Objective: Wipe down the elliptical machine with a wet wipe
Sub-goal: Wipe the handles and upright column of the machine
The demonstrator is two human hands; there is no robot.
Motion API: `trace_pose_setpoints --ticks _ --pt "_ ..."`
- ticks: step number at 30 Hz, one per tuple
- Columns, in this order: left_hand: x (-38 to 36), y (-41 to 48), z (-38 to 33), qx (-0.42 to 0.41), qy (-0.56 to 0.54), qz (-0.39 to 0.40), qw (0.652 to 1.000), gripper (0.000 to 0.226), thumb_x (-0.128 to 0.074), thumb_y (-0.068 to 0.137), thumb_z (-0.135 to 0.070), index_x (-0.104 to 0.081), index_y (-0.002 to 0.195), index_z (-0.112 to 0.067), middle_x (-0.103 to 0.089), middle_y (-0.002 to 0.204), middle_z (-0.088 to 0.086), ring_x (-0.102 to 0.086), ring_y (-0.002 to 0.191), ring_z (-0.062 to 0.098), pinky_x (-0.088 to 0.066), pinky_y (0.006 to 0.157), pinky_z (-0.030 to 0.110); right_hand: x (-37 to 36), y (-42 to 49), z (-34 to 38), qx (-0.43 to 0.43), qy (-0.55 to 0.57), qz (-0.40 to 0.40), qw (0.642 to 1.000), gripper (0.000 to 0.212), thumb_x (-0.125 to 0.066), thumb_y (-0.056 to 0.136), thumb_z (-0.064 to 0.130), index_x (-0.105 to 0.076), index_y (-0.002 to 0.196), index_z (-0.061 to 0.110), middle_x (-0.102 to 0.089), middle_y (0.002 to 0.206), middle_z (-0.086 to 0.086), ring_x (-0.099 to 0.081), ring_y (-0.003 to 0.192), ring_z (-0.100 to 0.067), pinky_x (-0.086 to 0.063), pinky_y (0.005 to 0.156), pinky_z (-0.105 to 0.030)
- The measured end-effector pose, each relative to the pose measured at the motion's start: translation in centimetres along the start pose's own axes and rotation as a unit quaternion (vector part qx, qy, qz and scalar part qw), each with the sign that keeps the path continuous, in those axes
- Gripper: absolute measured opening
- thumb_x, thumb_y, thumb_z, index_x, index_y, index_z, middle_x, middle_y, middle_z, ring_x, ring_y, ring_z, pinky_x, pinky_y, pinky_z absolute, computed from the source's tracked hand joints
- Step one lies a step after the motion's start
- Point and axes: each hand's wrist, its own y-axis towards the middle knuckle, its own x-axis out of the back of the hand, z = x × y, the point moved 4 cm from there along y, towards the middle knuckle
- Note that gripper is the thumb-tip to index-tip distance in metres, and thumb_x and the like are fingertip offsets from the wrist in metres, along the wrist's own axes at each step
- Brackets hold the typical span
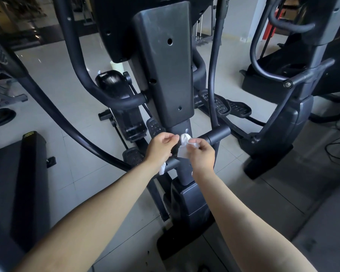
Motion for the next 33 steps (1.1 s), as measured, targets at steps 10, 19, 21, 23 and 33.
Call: trace_pose_setpoints --ticks 10,19,21,23,33 --pt "-0.4 4.1 1.7 0.031 0.093 -0.014 0.995 0.042 -0.056 0.076 -0.068 -0.062 0.104 -0.036 -0.067 0.091 -0.015 -0.067 0.100 0.027 -0.056 0.095 0.048 -2.8 5.0 2.1 0.023 0.036 -0.012 0.999 0.008 -0.069 0.096 0.022 -0.069 0.104 0.021 -0.068 0.086 0.010 -0.063 0.078 -0.005 -0.052 0.082 -0.020" --pt "-0.8 4.9 2.2 -0.013 0.157 -0.032 0.987 0.027 -0.059 0.097 -0.050 -0.057 0.107 -0.025 -0.070 0.104 -0.005 -0.065 0.096 0.020 -0.047 0.079 0.034 -3.6 6.2 -0.8 0.003 0.066 -0.032 0.997 0.019 -0.069 0.097 0.022 -0.057 0.083 0.020 -0.059 0.079 0.009 -0.056 0.072 -0.005 -0.048 0.079 -0.021" --pt "-1.0 4.9 2.4 -0.010 0.147 -0.035 0.988 0.026 -0.060 0.096 -0.051 -0.056 0.104 -0.026 -0.070 0.100 -0.007 -0.067 0.092 0.021 -0.050 0.078 0.034 -3.3 6.0 -1.7 -0.031 0.073 -0.046 0.996 0.018 -0.069 0.097 0.023 -0.057 0.085 0.017 -0.063 0.083 0.007 -0.059 0.076 -0.006 -0.048 0.080 -0.020" --pt "-1.2 4.9 2.6 -0.008 0.139 -0.035 0.990 0.025 -0.059 0.096 -0.051 -0.056 0.102 -0.027 -0.069 0.095 -0.010 -0.067 0.087 0.023 -0.052 0.078 0.036 -2.8 5.8 -2.6 -0.063 0.089 -0.055 0.992 0.016 -0.068 0.097 0.017 -0.056 0.088 0.013 -0.064 0.085 0.007 -0.061 0.078 -0.007 -0.048 0.084 -0.021" --pt "-1.1 5.0 2.4 -0.010 0.141 -0.021 0.990 0.025 -0.059 0.098 -0.051 -0.055 0.104 -0.027 -0.067 0.091 -0.012 -0.063 0.079 0.022 -0.051 0.074 0.037 -2.8 6.3 0.8 -0.039 0.108 -0.029 0.993 0.023 -0.066 0.095 0.009 -0.050 0.086 0.023 -0.055 0.086 0.002 -0.053 0.075 -0.015 -0.043 0.075 -0.027"
